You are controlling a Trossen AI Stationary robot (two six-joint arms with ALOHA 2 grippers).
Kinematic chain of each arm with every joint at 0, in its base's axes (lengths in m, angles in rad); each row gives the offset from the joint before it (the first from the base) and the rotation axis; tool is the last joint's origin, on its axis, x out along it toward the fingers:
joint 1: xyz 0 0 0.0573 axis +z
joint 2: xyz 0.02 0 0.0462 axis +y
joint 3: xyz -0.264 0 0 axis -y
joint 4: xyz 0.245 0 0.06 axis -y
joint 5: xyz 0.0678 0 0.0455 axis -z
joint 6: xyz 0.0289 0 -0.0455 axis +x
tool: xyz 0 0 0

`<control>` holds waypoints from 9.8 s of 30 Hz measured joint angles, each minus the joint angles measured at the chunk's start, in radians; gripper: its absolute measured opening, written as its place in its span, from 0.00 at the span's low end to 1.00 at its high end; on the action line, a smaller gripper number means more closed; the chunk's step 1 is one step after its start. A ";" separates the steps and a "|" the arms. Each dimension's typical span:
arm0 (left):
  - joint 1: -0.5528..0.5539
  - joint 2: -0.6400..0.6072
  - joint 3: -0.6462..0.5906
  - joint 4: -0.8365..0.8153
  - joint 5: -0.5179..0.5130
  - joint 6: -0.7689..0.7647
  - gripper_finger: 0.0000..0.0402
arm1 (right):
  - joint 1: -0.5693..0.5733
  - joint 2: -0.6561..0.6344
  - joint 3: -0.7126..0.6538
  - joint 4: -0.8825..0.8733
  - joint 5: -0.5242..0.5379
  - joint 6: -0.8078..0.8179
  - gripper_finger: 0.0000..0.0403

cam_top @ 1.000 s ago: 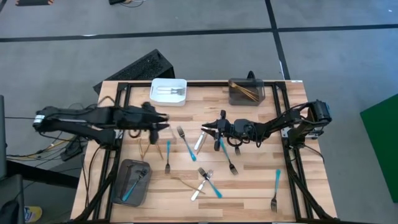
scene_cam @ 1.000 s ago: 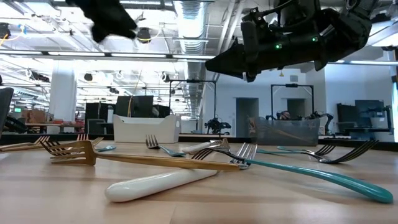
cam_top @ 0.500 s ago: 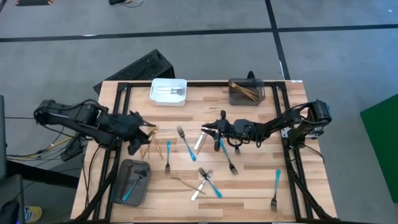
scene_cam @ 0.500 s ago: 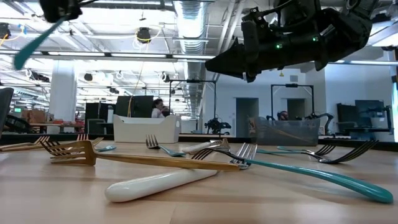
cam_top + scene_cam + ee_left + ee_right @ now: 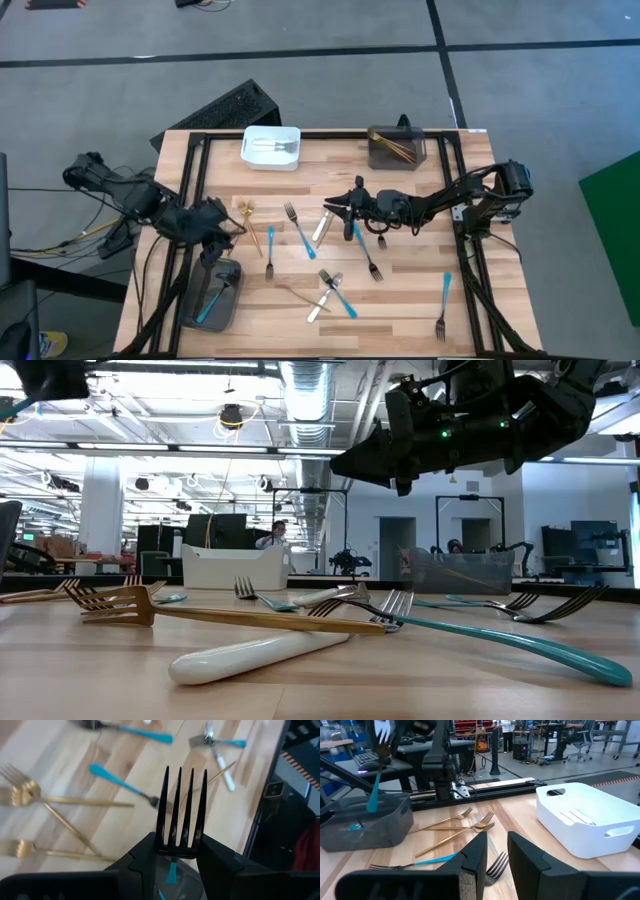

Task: Sort silverware by color (type)
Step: Put the blue fork into the bottom black bin

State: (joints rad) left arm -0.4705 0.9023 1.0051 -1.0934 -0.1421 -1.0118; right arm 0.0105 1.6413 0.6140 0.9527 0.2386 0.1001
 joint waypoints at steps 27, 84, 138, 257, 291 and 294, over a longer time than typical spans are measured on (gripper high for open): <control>-0.121 0.055 -0.079 0.010 0.004 -0.211 0.28 | -0.006 0.000 0.000 0.010 -0.001 0.034 0.25; -0.230 0.061 -0.148 0.235 -0.436 0.026 0.46 | -0.025 0.000 0.000 0.042 -0.050 0.097 0.25; 0.064 0.042 -0.666 1.428 -0.360 0.718 0.45 | 0.010 -0.028 0.000 -0.096 -0.270 0.076 0.25; 0.538 0.388 -0.671 1.915 0.103 0.830 0.45 | 0.969 0.111 0.356 -1.851 -0.443 1.983 0.25; 0.502 0.388 -0.671 1.862 0.103 0.737 0.45 | 0.467 0.049 0.303 -1.741 -0.110 0.817 0.38; 0.488 0.388 -0.671 1.862 0.090 0.734 0.45 | 0.448 0.042 0.254 -1.681 -0.129 0.787 0.32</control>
State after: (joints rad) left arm 0.0170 1.2907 0.3340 0.7687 -0.0525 -0.2779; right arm 0.4583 1.6838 0.8684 -0.7280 0.1098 0.8871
